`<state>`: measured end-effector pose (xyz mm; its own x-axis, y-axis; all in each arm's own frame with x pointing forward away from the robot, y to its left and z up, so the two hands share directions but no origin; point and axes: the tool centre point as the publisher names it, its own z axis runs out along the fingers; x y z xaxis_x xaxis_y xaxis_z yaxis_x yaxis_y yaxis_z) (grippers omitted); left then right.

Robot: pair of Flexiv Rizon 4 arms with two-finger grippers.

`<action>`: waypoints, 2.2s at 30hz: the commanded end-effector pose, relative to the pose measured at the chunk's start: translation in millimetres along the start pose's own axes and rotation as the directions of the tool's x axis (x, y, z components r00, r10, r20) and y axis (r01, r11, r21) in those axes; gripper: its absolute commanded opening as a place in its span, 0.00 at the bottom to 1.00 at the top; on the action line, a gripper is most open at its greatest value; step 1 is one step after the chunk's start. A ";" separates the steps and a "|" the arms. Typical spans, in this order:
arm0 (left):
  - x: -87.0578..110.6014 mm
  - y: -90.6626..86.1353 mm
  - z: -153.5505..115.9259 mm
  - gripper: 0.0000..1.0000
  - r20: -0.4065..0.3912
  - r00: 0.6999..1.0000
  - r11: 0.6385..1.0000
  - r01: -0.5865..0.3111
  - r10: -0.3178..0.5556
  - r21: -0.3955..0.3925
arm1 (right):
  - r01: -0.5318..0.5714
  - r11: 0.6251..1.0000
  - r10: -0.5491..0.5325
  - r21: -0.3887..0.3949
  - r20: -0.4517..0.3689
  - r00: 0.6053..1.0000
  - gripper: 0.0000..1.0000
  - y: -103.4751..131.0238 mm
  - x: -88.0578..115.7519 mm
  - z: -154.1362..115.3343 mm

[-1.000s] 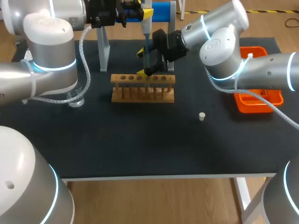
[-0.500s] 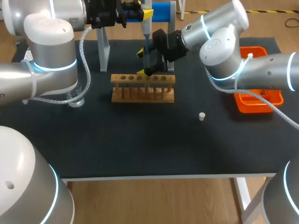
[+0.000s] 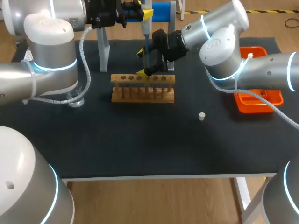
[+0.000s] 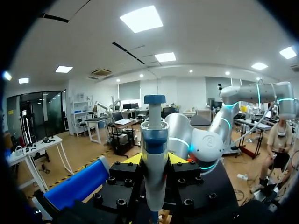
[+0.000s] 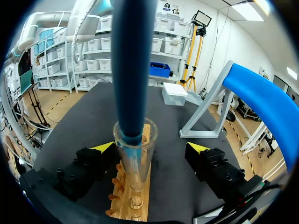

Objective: Invert the test tube, pick up the pipette, mount the tip to pipette, aspirate from beaker and dispense into the tube, eject the tip, return the pipette, and cap with the stopper.

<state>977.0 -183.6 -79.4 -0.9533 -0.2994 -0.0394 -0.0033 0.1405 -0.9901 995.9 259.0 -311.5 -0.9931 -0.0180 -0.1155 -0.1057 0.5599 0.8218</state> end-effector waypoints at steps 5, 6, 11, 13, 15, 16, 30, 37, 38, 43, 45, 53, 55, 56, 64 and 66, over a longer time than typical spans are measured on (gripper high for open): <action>-0.5 0.5 1.5 0.00 0.002 1.000 1.000 -0.001 0.001 0.003 | 0.000 1.000 0.000 0.004 -0.004 1.000 1.00 0.5 -0.7 -0.9; -0.5 0.5 1.5 0.00 0.002 1.000 1.000 -0.001 0.001 0.003 | 0.000 1.000 0.000 0.000 -0.001 1.000 1.00 0.2 -0.4 -3.0; -0.5 0.5 1.5 0.00 0.002 1.000 1.000 -0.001 0.001 0.003 | -0.002 1.000 0.002 -0.011 0.010 1.000 1.00 -1.8 0.0 -11.5; -0.5 0.5 1.5 0.00 0.002 1.000 1.000 -0.001 0.001 0.003 | -0.002 1.000 0.002 -0.016 0.013 1.000 1.00 -2.8 0.8 -14.8; -0.5 0.5 1.5 0.00 0.002 1.000 1.000 -0.001 0.001 0.003 | 0.000 1.000 0.001 -0.020 0.016 1.000 1.00 -3.5 1.5 -18.3; -0.5 0.5 1.5 0.00 0.002 1.000 1.000 -0.001 0.001 0.003 | 0.000 1.000 0.000 -0.025 0.019 1.000 1.00 -4.1 1.8 -20.2; -0.5 0.5 1.5 0.00 0.002 1.000 1.000 -0.001 0.001 0.003 | -0.001 0.998 0.005 -0.061 0.056 0.998 1.00 -14.6 6.5 -47.3; -0.5 0.5 1.5 0.00 0.002 1.000 1.000 -0.001 0.001 0.003 | -0.011 0.997 0.017 -0.081 0.070 0.997 1.00 -19.8 7.8 -60.3; -0.5 0.5 1.5 0.00 0.002 1.000 1.000 -0.001 0.001 0.003 | -0.012 0.996 0.018 -0.085 0.072 0.997 1.00 -20.5 8.1 -62.0; -0.5 0.5 1.5 0.00 0.002 1.000 1.000 -0.001 0.001 0.003 | -0.030 0.994 0.039 -0.105 0.089 0.995 1.00 -24.2 7.8 -71.4; -0.5 0.5 1.5 0.00 0.002 1.000 1.000 -0.001 0.001 0.003 | -0.039 0.993 0.051 -0.112 0.105 0.993 1.00 -25.1 7.5 -75.3; -0.5 0.5 1.5 0.00 0.002 1.000 1.000 -0.001 0.001 0.003 | -0.055 0.989 0.078 -0.137 0.168 0.983 1.00 -22.9 4.5 -103.6; -0.5 0.5 1.5 0.00 0.002 1.000 1.000 -0.001 0.001 0.003 | -0.052 0.987 0.079 -0.153 0.178 0.981 1.00 -19.0 5.3 -113.0; -0.5 0.5 1.5 0.00 0.002 1.000 1.000 -0.001 0.001 0.003 | -0.048 0.986 0.077 -0.158 0.184 0.980 1.00 -16.3 6.1 -118.2; -0.5 0.5 1.5 0.00 0.002 1.000 1.000 -0.001 0.001 0.003 | -0.036 0.976 0.083 -0.213 0.216 0.973 1.00 4.1 10.2 -159.7; -0.5 0.5 1.5 0.00 0.002 1.000 1.000 -0.001 0.001 0.003 | -0.038 0.975 0.087 -0.219 0.222 0.971 1.00 9.7 10.9 -169.8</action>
<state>977.1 -183.8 -79.4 -0.9533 -0.2995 -0.0393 -0.0033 0.1404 -0.9901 988.6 142.8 -224.9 -0.9637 0.2124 -0.1619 -0.0757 0.3640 0.9283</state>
